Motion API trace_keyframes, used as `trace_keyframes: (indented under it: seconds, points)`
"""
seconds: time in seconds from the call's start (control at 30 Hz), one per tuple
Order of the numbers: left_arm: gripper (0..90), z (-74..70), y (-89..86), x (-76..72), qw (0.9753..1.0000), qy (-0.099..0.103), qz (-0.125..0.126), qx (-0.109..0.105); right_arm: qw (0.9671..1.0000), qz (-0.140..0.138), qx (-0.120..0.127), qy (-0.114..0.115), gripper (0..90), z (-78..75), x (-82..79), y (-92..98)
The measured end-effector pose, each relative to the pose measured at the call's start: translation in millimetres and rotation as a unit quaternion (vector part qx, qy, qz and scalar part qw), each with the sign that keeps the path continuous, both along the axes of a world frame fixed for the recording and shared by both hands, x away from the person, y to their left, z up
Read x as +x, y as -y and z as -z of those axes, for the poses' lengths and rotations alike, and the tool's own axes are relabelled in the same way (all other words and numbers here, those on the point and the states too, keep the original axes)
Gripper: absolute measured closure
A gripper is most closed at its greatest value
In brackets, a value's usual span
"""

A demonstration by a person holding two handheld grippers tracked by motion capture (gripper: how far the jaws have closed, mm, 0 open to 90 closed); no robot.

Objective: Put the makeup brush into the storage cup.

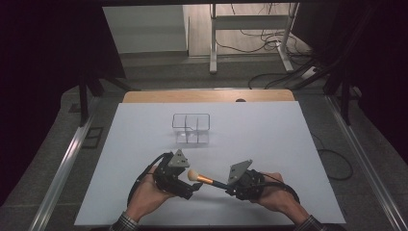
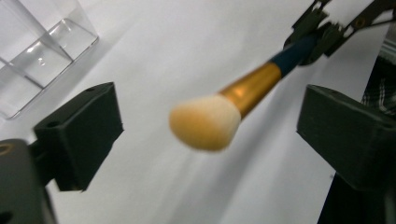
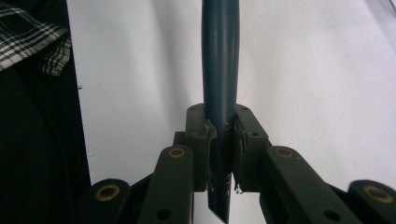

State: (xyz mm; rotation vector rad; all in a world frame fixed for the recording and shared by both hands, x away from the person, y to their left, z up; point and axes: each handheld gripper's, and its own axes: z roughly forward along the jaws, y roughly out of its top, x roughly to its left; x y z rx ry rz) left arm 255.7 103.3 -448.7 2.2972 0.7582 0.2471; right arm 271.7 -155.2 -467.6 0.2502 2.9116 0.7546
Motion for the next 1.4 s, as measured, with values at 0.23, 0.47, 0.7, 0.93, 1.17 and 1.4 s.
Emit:
trace_keyframes:
  seconds: [0.23,0.47,0.7,0.93,1.17,1.4]
  points:
    - [3.3,6.1,-7.2,1.2,0.9998,-0.002,-0.020,0.007,0.9996,0.025,0.010,0.002,78.3,-2.4,2.1,5.4]
    - [3.8,12.1,-15.2,2.8,0.9990,-0.001,-0.044,-0.002,0.9977,0.062,0.027,0.011,78.3,-6.1,5.6,12.3]
    - [4.0,19.6,-22.1,8.9,0.9979,-0.017,-0.061,-0.014,0.9957,0.085,0.035,0.016,78.2,-8.0,7.7,18.3]
    - [3.1,25.3,-30.9,14.8,0.9956,-0.028,-0.086,-0.026,0.9934,0.103,0.045,0.020,78.2,-10.0,8.8,21.9]
    - [3.4,24.8,-30.0,15.2,0.9948,-0.034,-0.088,-0.039,0.9908,0.121,0.057,0.022,78.2,-10.3,8.5,22.6]
    - [2.5,26.0,-24.8,18.8,0.9934,-0.062,-0.077,-0.058,0.9874,0.137,0.074,0.027,78.2,-11.3,6.5,21.6]
